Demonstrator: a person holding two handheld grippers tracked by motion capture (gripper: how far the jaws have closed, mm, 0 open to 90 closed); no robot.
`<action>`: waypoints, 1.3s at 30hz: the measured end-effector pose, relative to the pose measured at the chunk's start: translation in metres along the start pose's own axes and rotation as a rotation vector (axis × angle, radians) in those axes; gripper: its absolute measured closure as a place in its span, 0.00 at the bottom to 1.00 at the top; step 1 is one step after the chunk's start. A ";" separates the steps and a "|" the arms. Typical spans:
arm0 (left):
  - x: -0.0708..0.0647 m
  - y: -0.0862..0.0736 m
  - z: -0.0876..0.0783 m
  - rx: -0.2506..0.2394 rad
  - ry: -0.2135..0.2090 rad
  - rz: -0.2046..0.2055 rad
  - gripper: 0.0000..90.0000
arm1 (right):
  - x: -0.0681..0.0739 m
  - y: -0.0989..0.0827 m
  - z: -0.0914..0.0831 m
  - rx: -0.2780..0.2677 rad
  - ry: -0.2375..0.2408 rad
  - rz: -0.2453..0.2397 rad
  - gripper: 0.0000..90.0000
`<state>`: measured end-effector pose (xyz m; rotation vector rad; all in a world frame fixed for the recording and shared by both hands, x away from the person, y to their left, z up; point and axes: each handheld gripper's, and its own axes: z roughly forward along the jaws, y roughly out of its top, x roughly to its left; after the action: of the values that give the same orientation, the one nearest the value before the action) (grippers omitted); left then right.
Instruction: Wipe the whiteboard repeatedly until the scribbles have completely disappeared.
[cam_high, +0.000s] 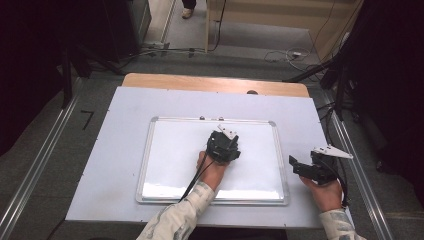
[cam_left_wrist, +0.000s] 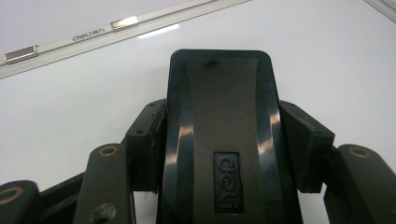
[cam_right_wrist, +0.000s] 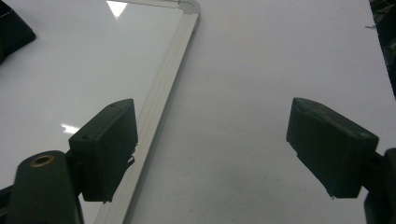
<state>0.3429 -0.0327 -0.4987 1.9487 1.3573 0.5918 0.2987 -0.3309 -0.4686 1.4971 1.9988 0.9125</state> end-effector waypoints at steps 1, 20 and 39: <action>0.002 0.000 0.000 -0.002 0.001 -0.004 0.45 | 0.000 0.000 0.000 0.000 -0.001 -0.001 0.17; 0.038 -0.007 -0.008 -0.002 0.038 -0.035 0.45 | 0.000 -0.001 -0.001 0.001 -0.006 -0.004 0.17; 0.061 -0.008 -0.010 -0.003 0.056 -0.051 0.45 | 0.000 -0.001 -0.001 -0.001 -0.006 -0.001 0.17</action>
<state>0.3520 0.0286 -0.4992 1.9022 1.4356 0.6272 0.2974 -0.3317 -0.4683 1.4967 1.9940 0.9082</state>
